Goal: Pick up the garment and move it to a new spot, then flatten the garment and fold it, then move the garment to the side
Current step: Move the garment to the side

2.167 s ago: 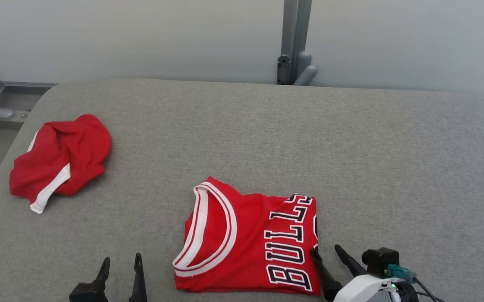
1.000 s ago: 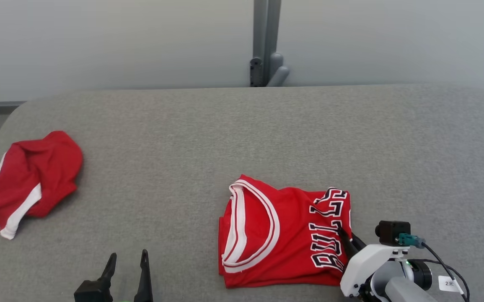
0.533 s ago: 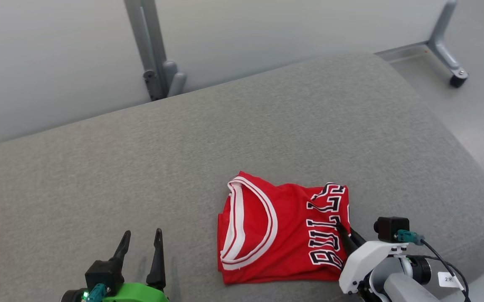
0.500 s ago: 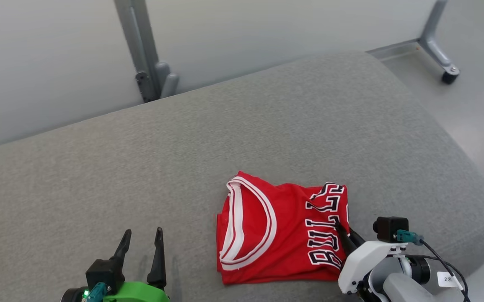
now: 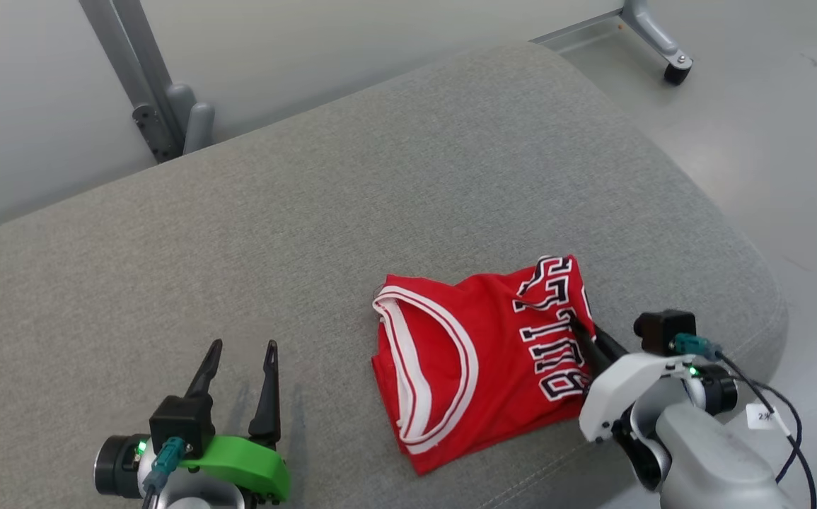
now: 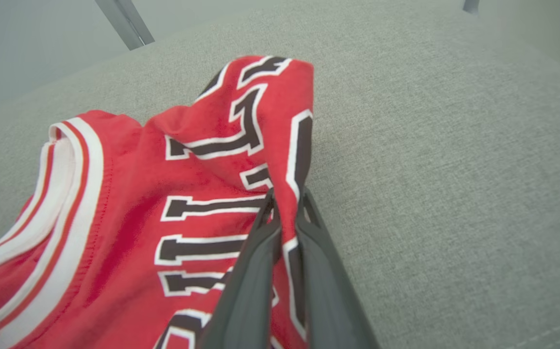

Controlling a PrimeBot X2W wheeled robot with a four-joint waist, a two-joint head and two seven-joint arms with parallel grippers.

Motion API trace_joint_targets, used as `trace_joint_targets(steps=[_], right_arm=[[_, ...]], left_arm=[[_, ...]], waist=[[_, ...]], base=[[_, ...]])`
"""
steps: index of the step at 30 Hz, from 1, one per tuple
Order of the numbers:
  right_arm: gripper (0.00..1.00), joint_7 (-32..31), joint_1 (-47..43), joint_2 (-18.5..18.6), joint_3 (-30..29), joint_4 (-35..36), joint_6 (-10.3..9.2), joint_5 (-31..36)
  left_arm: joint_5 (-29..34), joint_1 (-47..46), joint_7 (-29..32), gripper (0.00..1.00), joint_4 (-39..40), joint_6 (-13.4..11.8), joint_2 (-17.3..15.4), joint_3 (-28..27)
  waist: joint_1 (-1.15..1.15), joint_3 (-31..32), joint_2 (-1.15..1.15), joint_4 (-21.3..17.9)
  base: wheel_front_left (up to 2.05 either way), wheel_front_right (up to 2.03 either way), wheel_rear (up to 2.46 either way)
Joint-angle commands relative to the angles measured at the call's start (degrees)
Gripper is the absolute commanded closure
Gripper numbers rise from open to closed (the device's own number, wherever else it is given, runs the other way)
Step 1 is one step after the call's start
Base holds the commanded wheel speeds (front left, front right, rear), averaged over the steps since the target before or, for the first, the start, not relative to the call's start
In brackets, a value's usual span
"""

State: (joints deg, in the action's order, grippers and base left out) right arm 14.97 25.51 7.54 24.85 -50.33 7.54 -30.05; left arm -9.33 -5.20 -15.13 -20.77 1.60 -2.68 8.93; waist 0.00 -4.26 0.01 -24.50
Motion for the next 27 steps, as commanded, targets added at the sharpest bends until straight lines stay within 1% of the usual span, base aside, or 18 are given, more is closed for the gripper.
trace_joint_targets(steps=[1,7,13,16,18,22,25,27], right_arm=[[1.0,0.2,2.4,0.4,-0.3,0.2,-0.1,0.6],[1.0,0.3,10.5,3.5,-3.5,-1.0,-0.11,2.7],[1.0,0.3,18.7,8.7,-10.8,-5.3,-0.11,7.3],[1.0,0.3,21.9,12.6,-16.7,-7.9,-0.11,10.4],[1.0,0.3,23.3,15.0,-21.0,-9.3,-0.11,13.2],[1.0,0.3,24.4,19.5,-30.6,-11.8,-0.11,18.8],[1.0,0.3,23.8,21.6,-36.7,-13.5,-0.11,23.5],[1.0,0.3,23.1,22.3,-40.9,-14.1,-0.11,26.2]], left_arm=[[1.3,-1.4,0.0,0.0,0.3,0.4,-0.5,-0.8],[4.6,-4.0,0.0,0.0,1.6,1.6,-0.9,-2.3],[6.8,-6.2,0.0,0.0,3.2,2.3,-1.6,-2.5],[8.6,-7.4,0.0,0.0,4.8,2.8,-2.3,-1.2],[9.1,-8.0,0.0,0.0,5.7,2.6,-2.4,-0.7],[9.5,-9.2,0.0,0.0,6.9,2.7,-2.5,0.1],[9.5,-9.6,0.0,0.0,7.0,2.6,-2.6,0.4],[9.4,-9.7,0.0,0.0,6.9,2.4,-2.5,0.7]], waist=[[0.0,-6.2,-0.01,6.5],[0.0,-12.3,-0.01,13.5],[0.0,-18.4,-0.01,18.8],[0.0,-20.8,-0.01,20.9],[0.0,-21.7,-0.01,22.0],[0.0,-22.5,-0.01,23.4],[0.0,-22.4,-0.01,23.8],[0.0,-22.2,-0.01,23.9]], base=[[0.0,0.0,0.0],[0.0,0.0,0.0],[0.0,0.0,0.0],[0.0,0.0,0.0],[0.0,0.0,0.0],[0.0,0.0,0.0],[0.0,0.0,0.0],[0.0,0.0,0.0]])
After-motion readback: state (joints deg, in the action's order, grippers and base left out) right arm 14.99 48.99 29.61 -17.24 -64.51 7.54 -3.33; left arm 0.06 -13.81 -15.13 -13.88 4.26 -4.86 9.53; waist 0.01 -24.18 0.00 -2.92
